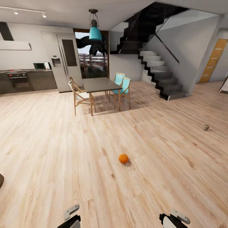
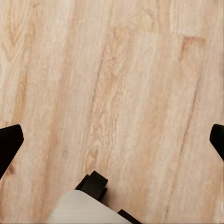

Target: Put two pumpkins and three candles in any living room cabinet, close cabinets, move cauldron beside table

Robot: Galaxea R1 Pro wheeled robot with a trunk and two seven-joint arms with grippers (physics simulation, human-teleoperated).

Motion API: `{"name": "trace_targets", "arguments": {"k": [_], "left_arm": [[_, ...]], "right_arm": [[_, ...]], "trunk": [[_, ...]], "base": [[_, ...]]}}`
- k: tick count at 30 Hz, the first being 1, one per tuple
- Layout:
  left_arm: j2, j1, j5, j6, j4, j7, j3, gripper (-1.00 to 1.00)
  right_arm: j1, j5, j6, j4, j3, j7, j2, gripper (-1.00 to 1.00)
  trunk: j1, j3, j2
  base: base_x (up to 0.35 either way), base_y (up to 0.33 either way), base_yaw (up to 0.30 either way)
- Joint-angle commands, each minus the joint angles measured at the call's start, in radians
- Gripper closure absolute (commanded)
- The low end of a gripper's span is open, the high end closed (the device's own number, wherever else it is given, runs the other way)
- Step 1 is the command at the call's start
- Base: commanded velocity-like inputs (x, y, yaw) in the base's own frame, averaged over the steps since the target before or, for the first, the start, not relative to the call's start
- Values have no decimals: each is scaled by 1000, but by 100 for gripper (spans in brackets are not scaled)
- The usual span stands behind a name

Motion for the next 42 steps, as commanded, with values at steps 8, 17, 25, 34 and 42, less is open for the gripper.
{"name": "trace_targets", "arguments": {"k": [8, 17, 25, 34, 42], "left_arm": [[0, 1, 0, 0, 0, 0, 0, -100], [1, 1, 0, 1, 0, 0, 0, -100], [0, 1, 0, 1, 0, 0, 0, -100], [0, 1, 0, 0, 0, 0, 0, -100], [0, 1, 0, 0, 0, 0, 0, -100]], "right_arm": [[0, 4, -1, 1, 0, 0, 0, -100], [0, 4, -2, 1, 0, 1, -1, -100], [0, 2, -2, 0, -1, 1, -1, -100], [0, 5, -2, 0, 0, 1, 0, -100], [0, 6, -3, 0, 0, 1, 0, -100]], "trunk": [[0, -2, 0], [0, -3, 0], [0, -3, 0], [0, -3, 0], [0, -4, 0]], "base": [[276, -142, -223], [284, -131, -23], [308, -42, -181], [323, -1, -270], [325, 0, -272]]}}
